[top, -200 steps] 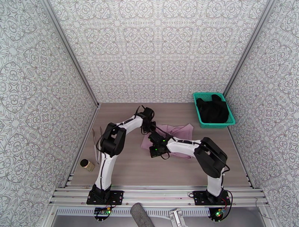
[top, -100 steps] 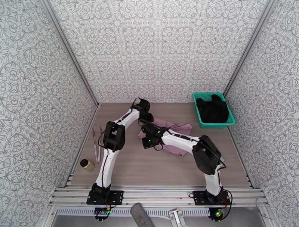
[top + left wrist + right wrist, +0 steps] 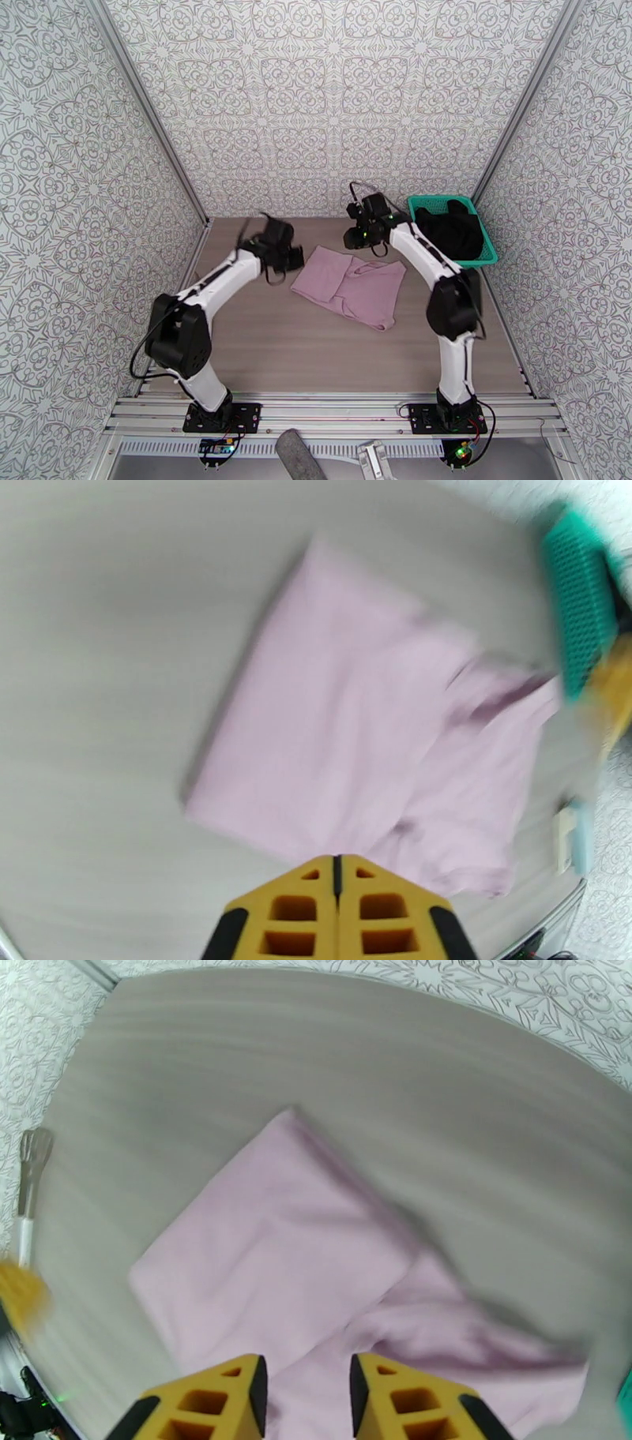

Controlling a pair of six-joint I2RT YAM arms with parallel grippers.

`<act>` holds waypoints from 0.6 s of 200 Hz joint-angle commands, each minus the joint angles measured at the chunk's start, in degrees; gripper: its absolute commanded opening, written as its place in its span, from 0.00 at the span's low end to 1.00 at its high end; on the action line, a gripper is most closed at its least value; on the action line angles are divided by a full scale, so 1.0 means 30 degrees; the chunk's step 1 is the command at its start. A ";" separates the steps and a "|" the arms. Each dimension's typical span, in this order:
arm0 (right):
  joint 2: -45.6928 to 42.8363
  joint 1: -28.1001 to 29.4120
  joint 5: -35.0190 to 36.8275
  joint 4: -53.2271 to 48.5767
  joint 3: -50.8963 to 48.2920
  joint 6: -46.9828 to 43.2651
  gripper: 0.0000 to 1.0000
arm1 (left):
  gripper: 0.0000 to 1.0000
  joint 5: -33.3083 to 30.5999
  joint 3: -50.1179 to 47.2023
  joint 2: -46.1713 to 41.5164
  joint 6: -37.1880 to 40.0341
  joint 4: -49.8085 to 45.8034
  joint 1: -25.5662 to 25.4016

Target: Fold and stack the mixed laundry pile

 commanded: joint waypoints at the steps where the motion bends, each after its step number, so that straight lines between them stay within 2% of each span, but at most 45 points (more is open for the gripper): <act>1: 0.3069 -0.0418 -0.1417 -0.2820 0.3149 -0.1342 0.36 | 0.00 -0.0436 -0.1861 0.0776 -0.2025 0.1774 -0.0629; 16: 0.4495 -0.0428 -0.1673 -0.3326 0.4625 -0.1348 0.40 | 0.00 -0.0923 -0.2196 0.1108 -0.2530 0.2194 -0.0672; 31: 0.4996 -0.0428 -0.2149 -0.2845 0.4404 -0.0971 0.43 | 0.00 -0.1279 -0.2196 0.1474 -0.2756 0.2476 -0.0548; 77: 0.4899 -0.0429 -0.1262 -0.0388 0.0488 0.0272 0.44 | 0.00 -0.0986 -0.0244 0.4064 -0.2430 0.2480 0.0207; 120: 0.3216 -0.0375 -0.0249 0.2219 -0.4224 0.2104 0.41 | 0.00 -0.0764 0.4628 0.7848 -0.0803 0.0483 0.1200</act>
